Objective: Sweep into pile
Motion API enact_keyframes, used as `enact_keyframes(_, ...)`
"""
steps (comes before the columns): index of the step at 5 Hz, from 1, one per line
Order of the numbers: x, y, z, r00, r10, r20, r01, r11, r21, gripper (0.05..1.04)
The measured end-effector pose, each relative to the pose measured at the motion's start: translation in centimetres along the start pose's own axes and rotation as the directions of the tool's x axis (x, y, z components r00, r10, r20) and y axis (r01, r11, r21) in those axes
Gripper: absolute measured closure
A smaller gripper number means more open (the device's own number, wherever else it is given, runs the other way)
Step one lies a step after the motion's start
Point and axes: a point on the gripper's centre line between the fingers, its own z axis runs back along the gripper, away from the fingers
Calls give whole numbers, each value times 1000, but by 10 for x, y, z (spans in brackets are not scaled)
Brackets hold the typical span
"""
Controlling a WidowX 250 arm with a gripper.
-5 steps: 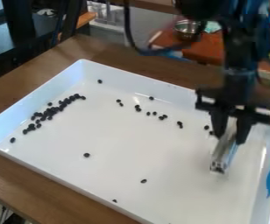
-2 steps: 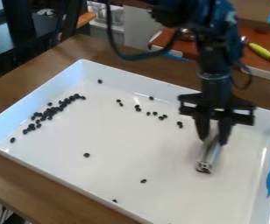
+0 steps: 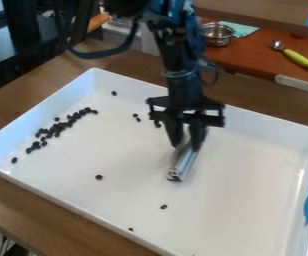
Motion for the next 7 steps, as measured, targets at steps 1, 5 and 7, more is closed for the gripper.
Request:
enact_keyframes(1,-1,21,0,1000,4,8,-4,1000,13,731)
enact_keyframes(5,3,114,14,999,27,36,-31,992,122,731)
enact_keyframes(7,-17,162,27,995,60,-77,-28,929,370,731)
